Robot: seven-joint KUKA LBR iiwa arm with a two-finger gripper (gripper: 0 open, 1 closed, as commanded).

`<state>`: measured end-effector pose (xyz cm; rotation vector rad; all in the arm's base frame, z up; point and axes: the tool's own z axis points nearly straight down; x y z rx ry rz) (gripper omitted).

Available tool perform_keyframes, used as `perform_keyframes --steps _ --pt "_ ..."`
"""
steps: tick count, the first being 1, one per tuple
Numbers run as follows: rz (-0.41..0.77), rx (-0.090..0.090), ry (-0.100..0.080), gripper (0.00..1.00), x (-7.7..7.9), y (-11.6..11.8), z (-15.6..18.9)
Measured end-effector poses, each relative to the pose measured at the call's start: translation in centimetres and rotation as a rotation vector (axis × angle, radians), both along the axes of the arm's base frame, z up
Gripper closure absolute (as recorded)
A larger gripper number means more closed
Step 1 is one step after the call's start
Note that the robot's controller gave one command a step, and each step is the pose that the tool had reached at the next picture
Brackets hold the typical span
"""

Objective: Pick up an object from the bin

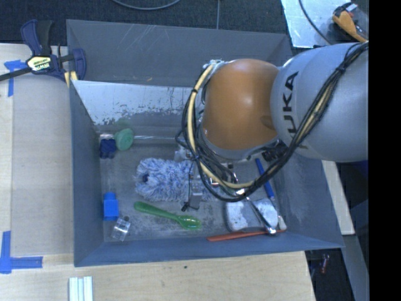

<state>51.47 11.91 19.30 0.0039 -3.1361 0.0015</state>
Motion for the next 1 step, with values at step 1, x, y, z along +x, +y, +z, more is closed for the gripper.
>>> perform_keyframes --steps 1 --pt "-0.003 0.002 -0.008 0.00 0.17 -0.06 0.47"
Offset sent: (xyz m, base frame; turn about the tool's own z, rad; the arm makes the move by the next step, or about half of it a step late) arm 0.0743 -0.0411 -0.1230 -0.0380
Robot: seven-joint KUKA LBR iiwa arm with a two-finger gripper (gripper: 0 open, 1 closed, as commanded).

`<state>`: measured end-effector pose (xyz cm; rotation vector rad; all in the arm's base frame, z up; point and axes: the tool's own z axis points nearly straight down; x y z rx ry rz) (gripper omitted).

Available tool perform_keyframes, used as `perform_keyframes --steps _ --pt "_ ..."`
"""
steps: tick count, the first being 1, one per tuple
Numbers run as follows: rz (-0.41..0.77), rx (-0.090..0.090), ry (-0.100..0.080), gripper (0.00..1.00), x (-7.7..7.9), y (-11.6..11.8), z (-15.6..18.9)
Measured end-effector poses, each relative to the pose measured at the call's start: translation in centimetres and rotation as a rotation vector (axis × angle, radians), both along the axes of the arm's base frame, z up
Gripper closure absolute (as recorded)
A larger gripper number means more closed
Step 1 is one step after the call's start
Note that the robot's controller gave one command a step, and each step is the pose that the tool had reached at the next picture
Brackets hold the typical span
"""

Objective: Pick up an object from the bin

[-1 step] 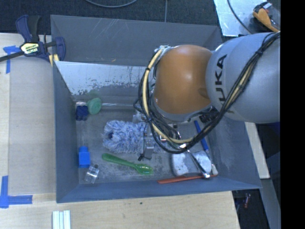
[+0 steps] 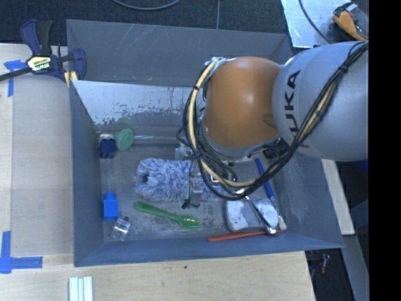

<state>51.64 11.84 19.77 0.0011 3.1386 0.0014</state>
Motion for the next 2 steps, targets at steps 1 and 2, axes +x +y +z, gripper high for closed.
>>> perform_keyframes --steps 1,2 --pt "0.039 0.000 -0.001 0.00 7.4 -4.2 -13.0" --pt "0.076 0.003 -0.016 0.00 8.7 -3.6 -12.6"
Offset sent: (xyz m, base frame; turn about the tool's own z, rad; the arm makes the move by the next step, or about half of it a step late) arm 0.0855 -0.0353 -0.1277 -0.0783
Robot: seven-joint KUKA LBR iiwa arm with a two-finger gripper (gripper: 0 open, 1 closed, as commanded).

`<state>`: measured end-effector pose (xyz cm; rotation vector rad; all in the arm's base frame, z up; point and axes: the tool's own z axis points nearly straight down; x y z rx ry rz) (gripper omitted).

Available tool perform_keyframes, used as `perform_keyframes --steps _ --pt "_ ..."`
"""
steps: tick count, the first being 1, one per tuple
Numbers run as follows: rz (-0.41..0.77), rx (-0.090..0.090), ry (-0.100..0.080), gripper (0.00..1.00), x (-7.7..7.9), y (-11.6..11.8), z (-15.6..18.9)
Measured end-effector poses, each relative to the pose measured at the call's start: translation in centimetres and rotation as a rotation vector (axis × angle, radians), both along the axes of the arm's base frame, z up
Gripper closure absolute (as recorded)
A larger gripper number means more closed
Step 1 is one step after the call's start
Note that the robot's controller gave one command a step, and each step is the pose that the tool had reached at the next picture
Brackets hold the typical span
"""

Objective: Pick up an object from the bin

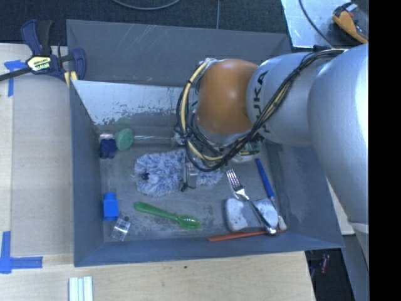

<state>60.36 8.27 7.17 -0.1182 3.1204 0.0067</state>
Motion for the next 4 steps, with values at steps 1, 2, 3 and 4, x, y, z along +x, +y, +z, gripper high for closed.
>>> perform_keyframes --steps 1,2,3,4 --pt "-0.023 -0.001 0.005 0.00 -0.70 -0.37 0.11" --pt "-0.006 0.000 -0.003 0.00 -0.04 -0.15 0.14" --pt "-0.021 0.000 0.001 1.00 -0.51 -0.39 0.25" --pt "-0.022 0.000 0.001 1.00 -0.53 -0.39 0.32"
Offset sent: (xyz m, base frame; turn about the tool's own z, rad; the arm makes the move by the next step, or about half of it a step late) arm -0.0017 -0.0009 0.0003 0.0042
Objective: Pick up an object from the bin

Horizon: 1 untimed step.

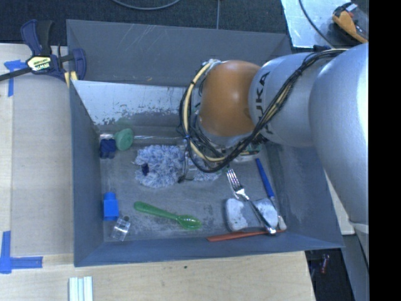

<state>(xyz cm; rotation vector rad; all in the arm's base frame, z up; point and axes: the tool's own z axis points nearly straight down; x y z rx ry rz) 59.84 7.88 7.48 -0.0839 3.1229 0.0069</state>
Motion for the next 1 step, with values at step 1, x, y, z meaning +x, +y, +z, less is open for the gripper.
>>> perform_keyframes --steps 1 --pt "0.000 -0.001 0.002 1.00 -0.07 -0.04 4.96"
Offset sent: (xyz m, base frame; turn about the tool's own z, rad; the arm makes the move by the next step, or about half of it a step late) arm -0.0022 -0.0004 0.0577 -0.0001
